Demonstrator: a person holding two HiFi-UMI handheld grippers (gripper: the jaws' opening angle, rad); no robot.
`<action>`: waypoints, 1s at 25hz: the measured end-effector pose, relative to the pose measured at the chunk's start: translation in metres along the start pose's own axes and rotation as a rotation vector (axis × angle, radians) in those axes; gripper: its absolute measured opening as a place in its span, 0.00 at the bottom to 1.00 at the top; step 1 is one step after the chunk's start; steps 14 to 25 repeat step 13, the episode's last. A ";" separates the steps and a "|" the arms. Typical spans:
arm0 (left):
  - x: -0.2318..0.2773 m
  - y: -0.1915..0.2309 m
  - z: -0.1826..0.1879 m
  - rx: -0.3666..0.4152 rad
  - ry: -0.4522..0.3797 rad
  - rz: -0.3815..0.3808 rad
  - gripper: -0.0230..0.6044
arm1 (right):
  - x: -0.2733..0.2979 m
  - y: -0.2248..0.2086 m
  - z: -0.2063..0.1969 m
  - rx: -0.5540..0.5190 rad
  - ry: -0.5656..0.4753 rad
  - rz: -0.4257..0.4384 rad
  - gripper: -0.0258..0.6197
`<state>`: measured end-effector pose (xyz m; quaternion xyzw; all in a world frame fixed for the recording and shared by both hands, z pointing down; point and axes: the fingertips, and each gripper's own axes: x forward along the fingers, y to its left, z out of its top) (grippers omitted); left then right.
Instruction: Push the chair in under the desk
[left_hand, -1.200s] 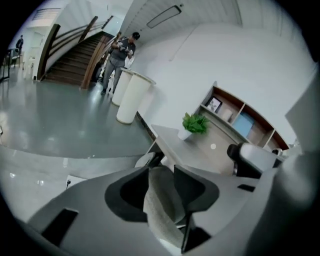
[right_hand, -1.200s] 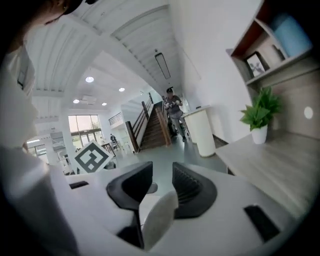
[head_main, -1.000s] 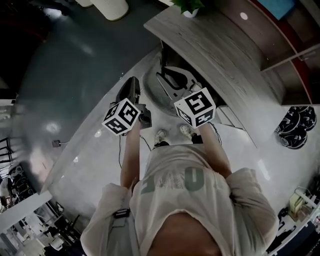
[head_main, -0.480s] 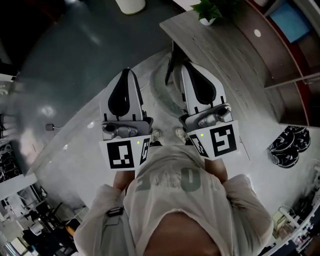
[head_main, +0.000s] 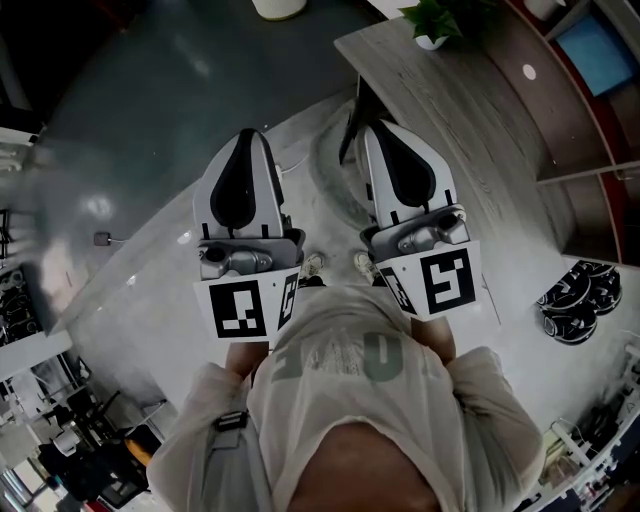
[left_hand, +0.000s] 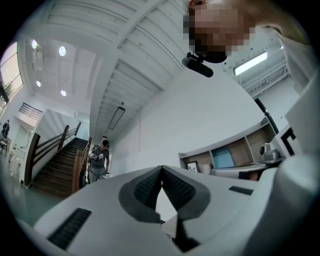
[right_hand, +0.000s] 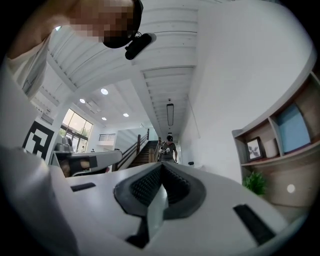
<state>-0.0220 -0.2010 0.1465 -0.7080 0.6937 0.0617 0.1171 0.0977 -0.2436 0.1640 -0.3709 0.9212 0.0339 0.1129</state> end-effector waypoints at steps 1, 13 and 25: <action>-0.001 0.001 0.001 -0.007 -0.004 0.001 0.06 | 0.000 0.001 0.000 -0.002 0.000 0.003 0.06; -0.009 0.009 0.008 -0.034 -0.021 0.011 0.06 | -0.004 0.007 0.000 -0.018 0.008 -0.001 0.06; -0.009 0.009 0.008 -0.034 -0.021 0.011 0.06 | -0.004 0.007 0.000 -0.018 0.008 -0.001 0.06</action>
